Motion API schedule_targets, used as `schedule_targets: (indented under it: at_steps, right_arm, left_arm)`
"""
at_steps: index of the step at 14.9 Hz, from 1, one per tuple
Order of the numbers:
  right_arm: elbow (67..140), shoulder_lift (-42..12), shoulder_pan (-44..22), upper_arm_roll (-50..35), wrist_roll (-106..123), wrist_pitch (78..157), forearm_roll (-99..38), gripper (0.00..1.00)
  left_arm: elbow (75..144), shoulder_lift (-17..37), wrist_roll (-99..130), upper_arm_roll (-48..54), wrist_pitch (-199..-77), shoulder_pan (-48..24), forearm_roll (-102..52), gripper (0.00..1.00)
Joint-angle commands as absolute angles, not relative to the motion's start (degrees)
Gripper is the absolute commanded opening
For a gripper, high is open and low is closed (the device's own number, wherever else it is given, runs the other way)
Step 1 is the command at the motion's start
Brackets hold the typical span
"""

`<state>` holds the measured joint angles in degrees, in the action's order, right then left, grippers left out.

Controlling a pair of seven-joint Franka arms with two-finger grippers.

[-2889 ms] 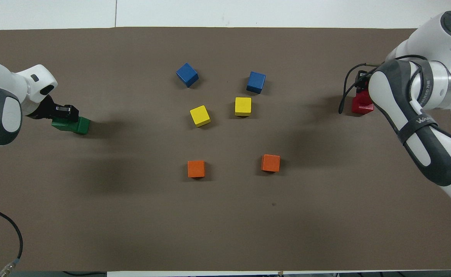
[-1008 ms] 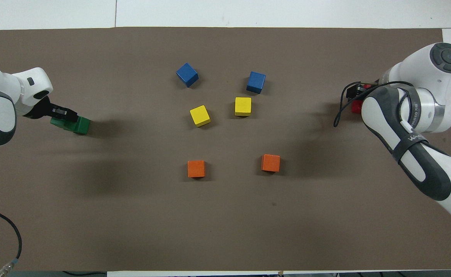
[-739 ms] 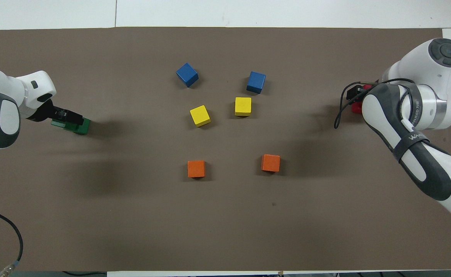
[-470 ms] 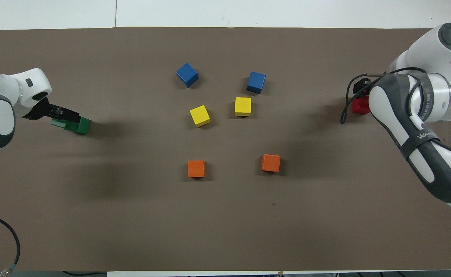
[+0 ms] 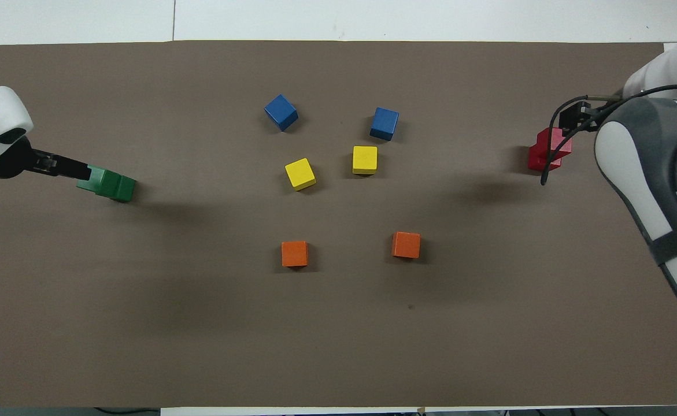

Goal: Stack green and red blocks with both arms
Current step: 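Open both grippers and withdraw them from the stacked cubes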

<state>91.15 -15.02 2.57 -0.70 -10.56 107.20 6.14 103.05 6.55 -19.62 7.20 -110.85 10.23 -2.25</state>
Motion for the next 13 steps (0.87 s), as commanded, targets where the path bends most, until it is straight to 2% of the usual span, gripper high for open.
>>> schedule_targets:
  at_steps: [1, 3, 5, 8, 13]
  right_arm:
    - [92.3, -9.9, 2.9, -1.6, -9.5, 103.9, 5.9, 1.00]
    - [92.3, -7.8, 2.8, -1.6, -9.4, 102.6, 4.2, 1.00]
    - [92.3, -6.1, 2.8, -1.9, -9.2, 101.3, 4.1, 1.00]
    - [92.2, -3.5, 2.9, -2.5, -4.4, 95.2, 4.1, 1.00]
    - [91.6, -2.8, 3.6, -2.5, -0.6, 86.6, 1.5, 1.00]
  left_arm:
    - [103.6, 0.0, -17.2, 7.1, -105.1, 10.7, -2.9, 1.00]
    - [103.4, -2.6, -13.7, 7.2, -102.0, 10.5, -3.0, 1.00]
    - [102.0, -3.1, -9.1, 7.7, -99.2, 9.8, -2.7, 1.00]
    - [102.0, -3.6, -7.0, 7.2, -96.8, 9.8, -2.5, 1.00]
    - [101.5, -3.6, -3.8, 7.0, -96.8, 7.7, -2.5, 1.00]
